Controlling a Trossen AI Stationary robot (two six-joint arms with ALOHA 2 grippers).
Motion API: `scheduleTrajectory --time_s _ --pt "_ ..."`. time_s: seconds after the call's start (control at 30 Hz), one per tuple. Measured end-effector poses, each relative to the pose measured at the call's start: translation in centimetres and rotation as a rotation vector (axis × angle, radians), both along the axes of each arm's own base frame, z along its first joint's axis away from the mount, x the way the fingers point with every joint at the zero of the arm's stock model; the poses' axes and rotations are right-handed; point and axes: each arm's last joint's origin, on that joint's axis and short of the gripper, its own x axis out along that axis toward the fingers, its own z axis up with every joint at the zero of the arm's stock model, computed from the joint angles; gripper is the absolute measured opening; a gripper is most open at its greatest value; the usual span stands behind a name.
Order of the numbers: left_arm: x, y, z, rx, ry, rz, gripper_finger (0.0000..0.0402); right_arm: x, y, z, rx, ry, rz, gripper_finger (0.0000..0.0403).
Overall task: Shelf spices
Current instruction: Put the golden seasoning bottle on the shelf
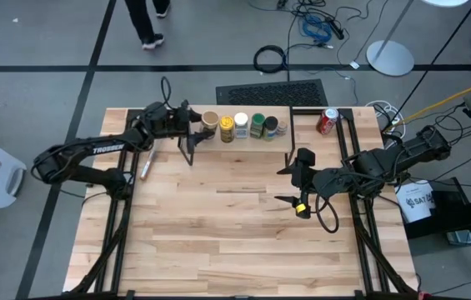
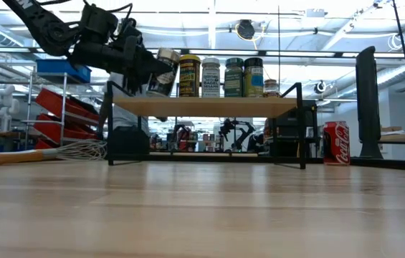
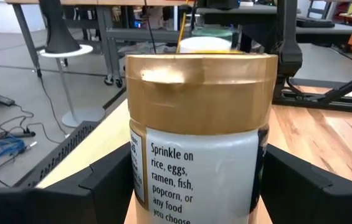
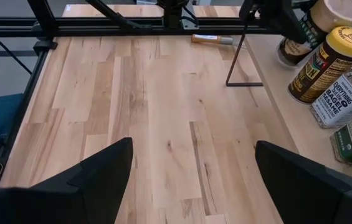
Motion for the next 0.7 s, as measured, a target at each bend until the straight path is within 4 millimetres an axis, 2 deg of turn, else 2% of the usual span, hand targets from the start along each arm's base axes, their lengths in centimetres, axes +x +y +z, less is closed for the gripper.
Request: scheduleTrajectory --time_s 0.3,0.57,0.7 --pt "0.21 0.16 -0.47 -0.013 0.016 0.000 0.0291 0.00 0.00 0.00 0.000 0.000 0.000 0.0326" --pt "0.22 0.15 -0.44 -0.031 0.011 0.001 0.0329 0.00 0.00 0.00 0.000 0.000 0.000 0.0326" --pt "0.22 0.16 -0.45 -0.031 0.011 0.002 0.0332 0.00 0.00 0.00 0.000 0.000 0.000 0.0326"
